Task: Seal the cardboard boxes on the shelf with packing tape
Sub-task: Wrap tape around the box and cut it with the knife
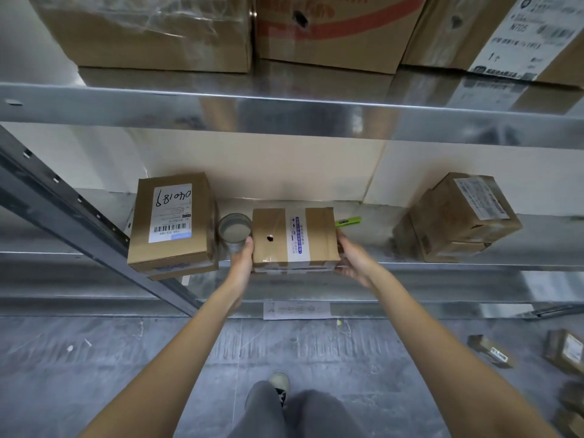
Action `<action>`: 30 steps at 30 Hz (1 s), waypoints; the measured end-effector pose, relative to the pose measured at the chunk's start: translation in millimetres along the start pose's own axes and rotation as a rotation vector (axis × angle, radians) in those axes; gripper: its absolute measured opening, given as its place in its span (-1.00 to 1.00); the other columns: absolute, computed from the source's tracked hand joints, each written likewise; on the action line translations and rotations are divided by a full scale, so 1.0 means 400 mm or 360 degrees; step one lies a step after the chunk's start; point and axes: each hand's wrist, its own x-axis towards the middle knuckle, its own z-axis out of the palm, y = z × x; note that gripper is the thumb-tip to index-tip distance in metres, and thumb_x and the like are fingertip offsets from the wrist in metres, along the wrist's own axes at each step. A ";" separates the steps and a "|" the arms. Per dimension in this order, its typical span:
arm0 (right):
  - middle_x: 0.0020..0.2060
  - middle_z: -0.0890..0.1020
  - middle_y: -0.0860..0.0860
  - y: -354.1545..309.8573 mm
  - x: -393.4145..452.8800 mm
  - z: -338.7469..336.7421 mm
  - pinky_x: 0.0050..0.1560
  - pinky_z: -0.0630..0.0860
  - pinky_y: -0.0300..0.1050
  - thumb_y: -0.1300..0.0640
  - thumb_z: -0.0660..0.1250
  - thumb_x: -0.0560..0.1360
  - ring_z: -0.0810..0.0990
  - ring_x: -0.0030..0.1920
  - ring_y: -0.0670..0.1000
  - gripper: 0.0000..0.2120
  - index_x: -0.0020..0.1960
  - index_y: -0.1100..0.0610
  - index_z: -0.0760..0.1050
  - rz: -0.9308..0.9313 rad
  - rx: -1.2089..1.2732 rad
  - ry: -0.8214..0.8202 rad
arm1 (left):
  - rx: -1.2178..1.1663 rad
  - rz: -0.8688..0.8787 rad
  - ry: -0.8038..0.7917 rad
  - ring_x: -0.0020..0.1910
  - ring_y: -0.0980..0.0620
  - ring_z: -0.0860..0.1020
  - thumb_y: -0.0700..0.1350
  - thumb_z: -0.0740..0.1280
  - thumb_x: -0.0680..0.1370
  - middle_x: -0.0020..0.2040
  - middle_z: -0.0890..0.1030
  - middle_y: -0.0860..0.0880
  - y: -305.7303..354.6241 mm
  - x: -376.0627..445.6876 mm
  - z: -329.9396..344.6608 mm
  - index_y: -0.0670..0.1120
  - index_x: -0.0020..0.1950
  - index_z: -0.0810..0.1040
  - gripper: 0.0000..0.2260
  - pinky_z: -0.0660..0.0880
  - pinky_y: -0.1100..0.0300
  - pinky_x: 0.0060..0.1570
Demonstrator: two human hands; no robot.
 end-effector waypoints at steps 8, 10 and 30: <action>0.43 0.35 0.09 -0.042 0.137 -0.041 0.33 0.33 -0.04 0.24 0.21 0.57 0.36 0.38 0.15 -0.54 0.46 0.08 0.33 -0.0584 -0.1429 0.0564 | -0.0017 0.0207 0.0140 0.54 -0.05 0.15 0.19 -0.02 0.66 0.57 0.17 -0.03 0.010 -0.015 0.013 -0.03 0.58 0.12 -0.47 0.08 0.02 0.47; 0.49 0.27 0.02 -0.043 0.163 -0.051 0.34 0.34 0.03 0.21 0.19 0.57 0.30 0.41 0.17 -0.48 0.50 -0.02 0.26 -0.0561 -0.1775 0.0467 | -0.0005 0.0293 0.0099 0.52 -0.01 0.18 0.17 0.10 0.64 0.56 0.19 0.03 -0.006 -0.025 0.015 0.03 0.58 0.10 -0.46 0.14 0.06 0.43; -0.03 0.58 0.13 0.018 0.155 -0.281 -0.22 0.45 -0.10 0.27 0.12 0.59 0.61 -0.04 0.16 -0.79 0.04 0.19 0.53 -0.0058 -0.2083 0.0981 | 0.0037 0.0298 0.0135 0.51 -0.03 0.23 0.13 0.22 0.62 0.53 0.26 0.02 0.011 0.011 0.088 -0.02 0.58 0.14 -0.41 0.17 0.06 0.42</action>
